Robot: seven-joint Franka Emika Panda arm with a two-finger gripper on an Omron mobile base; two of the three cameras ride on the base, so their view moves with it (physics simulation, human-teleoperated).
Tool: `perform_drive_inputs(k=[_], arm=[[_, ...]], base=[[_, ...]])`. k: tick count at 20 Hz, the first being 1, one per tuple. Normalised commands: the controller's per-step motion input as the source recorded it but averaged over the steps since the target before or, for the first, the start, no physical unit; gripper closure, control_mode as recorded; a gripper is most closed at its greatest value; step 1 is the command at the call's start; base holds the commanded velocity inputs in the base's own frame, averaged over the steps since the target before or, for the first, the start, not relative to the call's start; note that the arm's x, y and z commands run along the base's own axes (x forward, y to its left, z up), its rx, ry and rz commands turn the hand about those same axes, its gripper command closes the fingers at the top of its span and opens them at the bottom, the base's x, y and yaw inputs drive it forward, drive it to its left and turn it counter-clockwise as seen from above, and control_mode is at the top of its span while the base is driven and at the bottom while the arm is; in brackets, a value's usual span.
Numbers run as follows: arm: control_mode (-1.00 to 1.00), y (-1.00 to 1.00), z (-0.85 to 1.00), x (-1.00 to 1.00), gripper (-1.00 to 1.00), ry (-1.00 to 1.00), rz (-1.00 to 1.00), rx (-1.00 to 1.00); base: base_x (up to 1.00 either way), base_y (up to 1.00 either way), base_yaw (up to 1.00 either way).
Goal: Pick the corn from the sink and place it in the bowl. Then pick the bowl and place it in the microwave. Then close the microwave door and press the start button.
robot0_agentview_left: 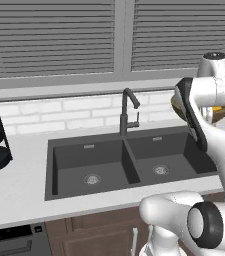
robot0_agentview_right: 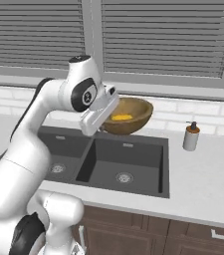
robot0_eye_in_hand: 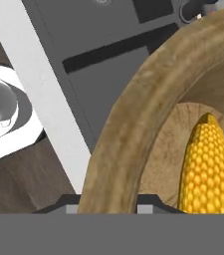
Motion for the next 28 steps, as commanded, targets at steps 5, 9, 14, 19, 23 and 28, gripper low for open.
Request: perform_drive_inputs(k=[5,9,14,19,23,28], arm=[[-1.0,0.43,0.36,-0.32,1.0,0.0,0.2,0.0],[-1.0,0.16,0.22,-0.37,1.0,0.0,0.18,0.0],[-1.0,0.0,0.02,-0.24,1.0,0.0,0.12,0.0],[-1.0,0.13,0.0,-0.61,1.0,-0.05,0.03,0.0],[1.0,0.0,0.0,0.0,1.0,0.0,0.0,0.0],[1.0,0.0,0.0,0.0,1.0,0.0,0.0,0.0]], base=[[0.0,0.0,0.0],[0.0,0.0,0.0],[0.0,0.0,0.0],[0.0,0.0,0.0],[-0.78,0.04,0.0],[-1.0,-0.29,-0.13]])
